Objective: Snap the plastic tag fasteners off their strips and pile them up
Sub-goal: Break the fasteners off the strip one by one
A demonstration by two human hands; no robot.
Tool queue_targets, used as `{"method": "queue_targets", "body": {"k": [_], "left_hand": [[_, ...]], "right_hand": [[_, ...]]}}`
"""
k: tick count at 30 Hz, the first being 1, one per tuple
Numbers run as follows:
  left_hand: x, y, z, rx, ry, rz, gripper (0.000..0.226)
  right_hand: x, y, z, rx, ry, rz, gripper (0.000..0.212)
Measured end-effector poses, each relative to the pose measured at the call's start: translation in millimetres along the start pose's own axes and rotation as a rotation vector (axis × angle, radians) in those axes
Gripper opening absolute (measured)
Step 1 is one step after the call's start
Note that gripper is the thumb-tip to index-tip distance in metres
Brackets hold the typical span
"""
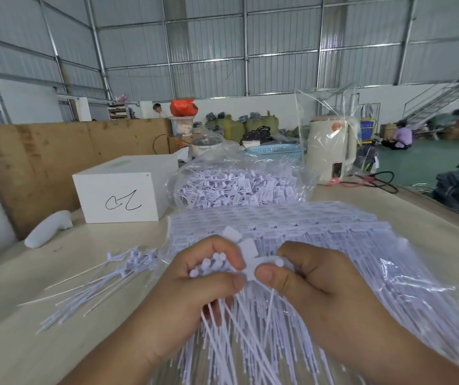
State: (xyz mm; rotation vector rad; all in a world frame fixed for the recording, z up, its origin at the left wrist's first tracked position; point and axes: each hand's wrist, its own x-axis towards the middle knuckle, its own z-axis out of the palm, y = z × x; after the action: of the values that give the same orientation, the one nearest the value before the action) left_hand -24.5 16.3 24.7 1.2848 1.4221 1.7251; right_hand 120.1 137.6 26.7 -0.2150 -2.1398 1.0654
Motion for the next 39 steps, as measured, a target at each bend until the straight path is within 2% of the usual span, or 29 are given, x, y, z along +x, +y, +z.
{"method": "queue_targets", "body": {"k": [4, 9, 13, 15, 18, 21, 23, 27, 30, 34, 37, 39], "left_hand": [[0.4, -0.9, 5.2, -0.114, 0.053, -0.044, 0.025], [4.5, -2.1, 10.8, -0.226, 0.126, -0.088, 0.026], [4.9, -2.5, 8.3, -0.187, 0.139, -0.070, 0.027], [2.7, -1.7, 4.0, -0.118, 0.105, -0.067, 0.026], [-1.6, 2.3, -2.9, 0.007, -0.012, -0.041, 0.021], [-4.0, 7.6, -2.4, 0.039, -0.133, 0.011, 0.018], [-4.4, 9.1, 1.7, 0.029, -0.136, 0.045, 0.018], [-4.3, 7.4, 4.6, -0.115, 0.010, -0.020, 0.024], [-3.0, 5.9, 2.4, -0.114, 0.047, -0.039, 0.028], [-2.9, 4.3, 3.1, 0.038, -0.097, 0.039, 0.027], [-5.3, 11.1, -1.3, 0.130, -0.237, 0.045, 0.020], [-7.1, 15.4, -3.3, 0.207, -0.273, 0.021, 0.016]], "right_hand": [[-0.8, 1.3, 10.8, -0.010, 0.106, -0.039, 0.047], [1.1, 2.6, 18.0, -0.076, 0.170, -0.075, 0.027], [0.0, 1.4, 23.2, -0.058, 0.194, -0.037, 0.043], [1.2, 1.0, 21.6, 0.017, 0.145, 0.022, 0.041], [5.5, 4.1, 7.2, 0.290, -0.051, 0.155, 0.016], [6.3, 6.0, -6.7, 0.523, -0.222, 0.242, 0.010], [7.3, 8.4, -11.0, 0.607, -0.275, 0.250, 0.009], [9.3, 11.9, -19.1, 0.598, -0.246, 0.233, 0.015], [9.7, 10.2, -20.8, 0.544, -0.207, 0.198, 0.014], [7.3, 12.9, -11.1, 0.377, -0.231, 0.185, 0.015], [5.1, 16.5, -7.7, 0.370, -0.272, 0.194, 0.013], [4.2, 17.0, -6.3, 0.367, -0.302, 0.190, 0.012]]}}
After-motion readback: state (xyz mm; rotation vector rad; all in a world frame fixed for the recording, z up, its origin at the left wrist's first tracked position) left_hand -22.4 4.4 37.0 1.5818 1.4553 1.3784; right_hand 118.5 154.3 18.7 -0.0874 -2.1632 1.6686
